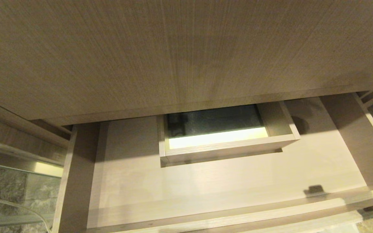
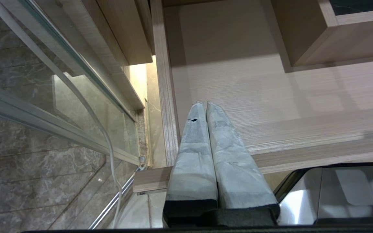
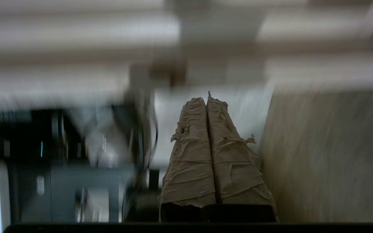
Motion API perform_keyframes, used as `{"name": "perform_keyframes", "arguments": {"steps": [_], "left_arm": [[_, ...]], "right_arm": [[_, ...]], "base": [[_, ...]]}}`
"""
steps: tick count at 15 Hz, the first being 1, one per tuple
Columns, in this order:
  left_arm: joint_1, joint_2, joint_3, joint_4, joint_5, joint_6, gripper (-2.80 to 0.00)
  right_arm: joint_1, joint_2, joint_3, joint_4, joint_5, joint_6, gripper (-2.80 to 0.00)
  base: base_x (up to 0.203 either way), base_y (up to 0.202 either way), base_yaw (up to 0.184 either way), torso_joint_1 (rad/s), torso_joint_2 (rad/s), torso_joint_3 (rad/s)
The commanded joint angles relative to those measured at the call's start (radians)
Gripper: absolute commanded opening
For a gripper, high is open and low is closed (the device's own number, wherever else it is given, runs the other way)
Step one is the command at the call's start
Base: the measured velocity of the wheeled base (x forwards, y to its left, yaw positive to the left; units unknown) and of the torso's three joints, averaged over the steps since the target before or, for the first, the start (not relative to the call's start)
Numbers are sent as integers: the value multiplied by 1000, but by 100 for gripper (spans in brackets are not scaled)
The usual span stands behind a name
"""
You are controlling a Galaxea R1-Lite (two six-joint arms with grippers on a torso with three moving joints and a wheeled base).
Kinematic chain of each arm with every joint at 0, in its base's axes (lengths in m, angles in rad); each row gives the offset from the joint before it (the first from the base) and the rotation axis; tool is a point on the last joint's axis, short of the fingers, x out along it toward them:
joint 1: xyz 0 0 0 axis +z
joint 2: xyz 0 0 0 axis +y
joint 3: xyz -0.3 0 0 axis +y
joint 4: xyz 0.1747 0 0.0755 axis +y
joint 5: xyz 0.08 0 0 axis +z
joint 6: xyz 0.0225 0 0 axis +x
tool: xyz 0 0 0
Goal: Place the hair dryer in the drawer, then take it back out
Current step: Close the drawer
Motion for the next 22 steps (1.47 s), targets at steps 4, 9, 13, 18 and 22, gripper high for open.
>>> {"name": "perform_keyframes", "arguments": {"steps": [4, 9, 13, 18, 22], "left_arm": [[0, -1, 1, 1, 0, 0, -280], [0, 0, -1, 0, 0, 0, -280], [0, -1, 0, 0, 0, 0, -280], [0, 0, 1, 0, 0, 0, -280], [0, 0, 1, 0, 0, 0, -280]], "right_arm": [[30, 154, 27, 165, -25, -49, -280], [61, 350, -6, 126, -26, -51, -280], [67, 430, -24, 52, -25, -50, -280], [66, 428, -36, 43, -22, -48, -280], [66, 427, -56, -76, -22, -35, -280]], "base": [[0, 0, 0, 3, 1, 7], [0, 0, 0, 0, 0, 0], [0, 0, 0, 0, 0, 0], [0, 0, 0, 0, 0, 0], [0, 0, 0, 0, 0, 0]]}}
